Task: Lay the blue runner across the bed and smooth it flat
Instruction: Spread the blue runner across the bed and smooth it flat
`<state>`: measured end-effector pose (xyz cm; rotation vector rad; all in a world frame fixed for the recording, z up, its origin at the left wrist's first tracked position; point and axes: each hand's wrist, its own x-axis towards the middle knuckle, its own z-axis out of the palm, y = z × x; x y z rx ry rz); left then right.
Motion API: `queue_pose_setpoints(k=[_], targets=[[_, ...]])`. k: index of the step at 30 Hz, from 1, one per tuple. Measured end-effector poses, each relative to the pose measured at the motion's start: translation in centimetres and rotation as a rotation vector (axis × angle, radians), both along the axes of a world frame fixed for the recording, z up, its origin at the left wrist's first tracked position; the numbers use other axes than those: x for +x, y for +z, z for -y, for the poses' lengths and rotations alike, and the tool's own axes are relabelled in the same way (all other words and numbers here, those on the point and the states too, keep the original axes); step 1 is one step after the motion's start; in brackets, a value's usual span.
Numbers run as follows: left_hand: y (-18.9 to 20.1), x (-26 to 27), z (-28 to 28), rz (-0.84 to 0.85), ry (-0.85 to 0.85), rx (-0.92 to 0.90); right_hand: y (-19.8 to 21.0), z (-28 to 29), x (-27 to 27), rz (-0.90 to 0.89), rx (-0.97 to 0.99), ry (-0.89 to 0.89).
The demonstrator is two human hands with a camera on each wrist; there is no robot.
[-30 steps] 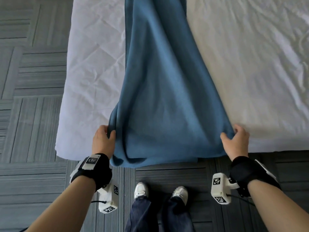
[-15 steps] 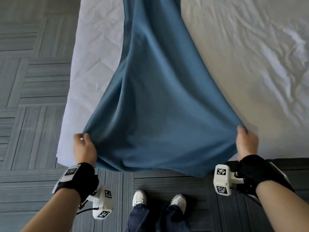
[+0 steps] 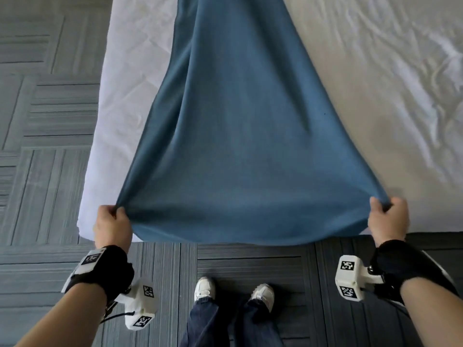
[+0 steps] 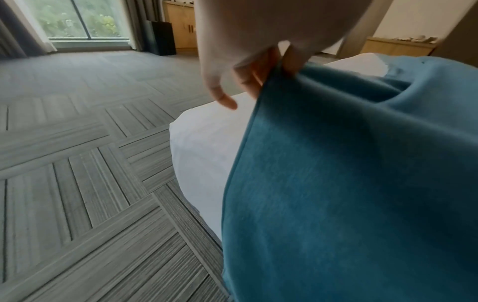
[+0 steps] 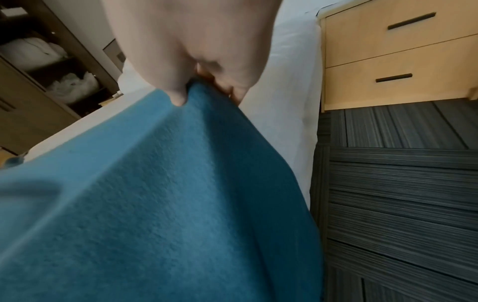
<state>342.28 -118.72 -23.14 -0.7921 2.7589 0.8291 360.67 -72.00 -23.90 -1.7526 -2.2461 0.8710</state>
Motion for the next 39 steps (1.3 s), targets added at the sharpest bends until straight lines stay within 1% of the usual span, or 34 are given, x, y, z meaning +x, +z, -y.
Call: queue_pose_setpoints(k=[2,3,4,6,8,10,12,16,19,22,24,25,27,30,32,34,39], targets=[[0.7,0.7,0.3,-0.123,0.045,0.038,0.1,0.6,0.6,-0.082,0.036,-0.039],[0.8,1.0,0.5,-0.151,0.061,0.061,-0.1,0.8,0.9,-0.064,0.005,-0.025],[0.7,1.2,0.8,-0.145,0.068,0.073,-0.6,0.8,1.3,-0.011,-0.054,0.01],[0.1,1.2,1.6,-0.025,0.038,0.08,-1.7,0.4,2.0,0.105,-0.239,0.107],[-0.6,0.9,2.3,0.173,-0.08,0.064,-2.5,0.0,2.0,0.163,-0.393,0.16],[-1.3,0.3,2.7,0.303,-0.18,0.06,-2.8,-0.2,1.3,0.157,-0.423,0.172],[-1.7,-0.4,2.5,0.312,-0.214,0.073,-2.8,-0.2,0.0,0.106,-0.387,0.183],[-2.4,-2.0,0.9,0.175,-0.195,0.139,-2.3,0.2,-2.6,0.031,-0.297,0.192],[-2.1,-2.6,0.3,0.081,-0.099,0.111,-1.4,0.4,-3.3,0.029,-0.132,0.143],[-0.9,-2.6,1.0,-0.064,0.036,0.044,0.0,0.2,-2.7,-0.072,0.105,0.036],[-0.1,-2.4,1.1,-0.141,0.079,0.029,0.7,0.5,-2.2,-0.141,0.192,0.004],[0.0,-2.3,1.1,-0.143,0.085,0.029,0.6,0.8,-2.0,-0.132,0.202,0.004],[-0.1,-2.2,1.0,-0.04,0.071,0.024,0.1,1.0,-1.9,-0.032,0.123,0.029],[-1.1,-2.9,1.8,0.22,-0.013,0.028,-1.1,-0.4,-2.4,0.214,-0.13,0.179],[-1.6,-3.4,1.9,0.307,-0.071,0.07,-1.6,-1.2,-3.0,0.25,-0.252,0.232],[-1.8,-3.6,1.3,0.306,-0.099,0.098,-1.8,-1.6,-3.6,0.219,-0.272,0.246],[-1.5,-4.7,-0.8,0.213,-0.087,0.072,-2.0,-2.5,-6.5,0.159,-0.288,0.262]])
